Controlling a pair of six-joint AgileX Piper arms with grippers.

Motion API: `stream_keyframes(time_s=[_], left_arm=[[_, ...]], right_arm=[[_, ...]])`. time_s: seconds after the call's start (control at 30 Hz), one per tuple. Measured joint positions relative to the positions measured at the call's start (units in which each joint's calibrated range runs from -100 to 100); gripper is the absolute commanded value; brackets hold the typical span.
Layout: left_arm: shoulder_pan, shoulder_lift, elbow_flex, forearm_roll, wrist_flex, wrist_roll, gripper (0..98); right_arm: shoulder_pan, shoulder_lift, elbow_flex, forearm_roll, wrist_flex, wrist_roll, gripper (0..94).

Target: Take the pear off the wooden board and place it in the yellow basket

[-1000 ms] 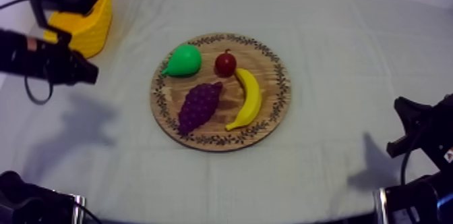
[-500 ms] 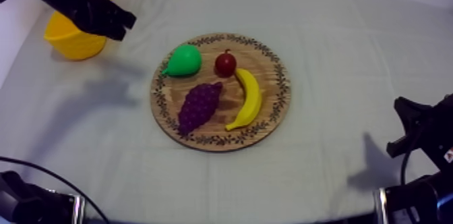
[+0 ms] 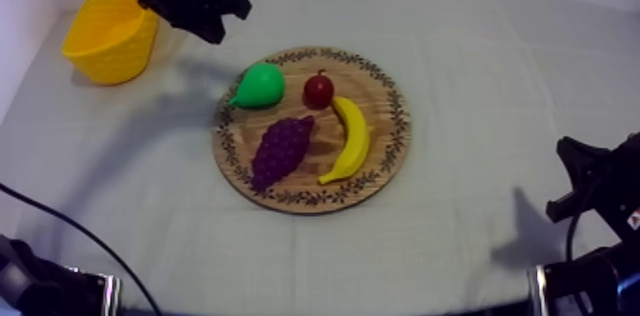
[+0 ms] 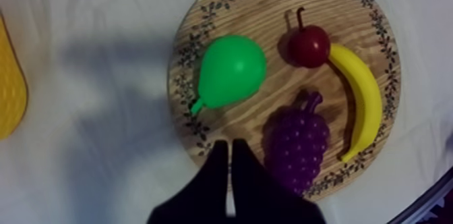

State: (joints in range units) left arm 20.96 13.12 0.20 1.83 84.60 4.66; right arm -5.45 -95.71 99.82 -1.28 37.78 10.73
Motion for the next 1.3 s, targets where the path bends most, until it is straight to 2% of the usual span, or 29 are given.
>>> stream_keyframes(time_s=[0.17,0.37,0.53,0.73,1.0,1.13,1.3], left_arm=[[0.4,4.5,-5.2,0.47,1.8,0.2,0.0],[0.8,6.5,-7.8,0.60,3.1,-3.4,0.0],[1.3,6.7,-9.0,0.91,4.8,-9.5,0.0],[1.9,7.0,-9.9,0.56,7.2,-19.9,0.0],[2.9,7.6,-12.5,0.68,10.0,-31.5,0.0],[2.9,8.0,-13.7,0.73,9.4,-34.7,3.9],[2.6,8.5,-14.3,0.42,8.7,-34.9,21.8]], right_arm=[[0.0,0.0,0.0,0.0,0.0,0.0,0.4],[0.0,0.0,0.0,0.0,0.0,0.0,0.4],[0.0,0.0,0.0,0.0,0.0,0.0,0.4],[0.0,0.0,0.0,0.0,0.0,0.0,0.4],[0.0,0.0,0.0,0.0,0.0,0.0,0.4],[0.0,0.0,0.0,0.0,0.0,0.0,0.4],[0.0,0.0,0.0,0.0,0.0,0.0,0.4]])
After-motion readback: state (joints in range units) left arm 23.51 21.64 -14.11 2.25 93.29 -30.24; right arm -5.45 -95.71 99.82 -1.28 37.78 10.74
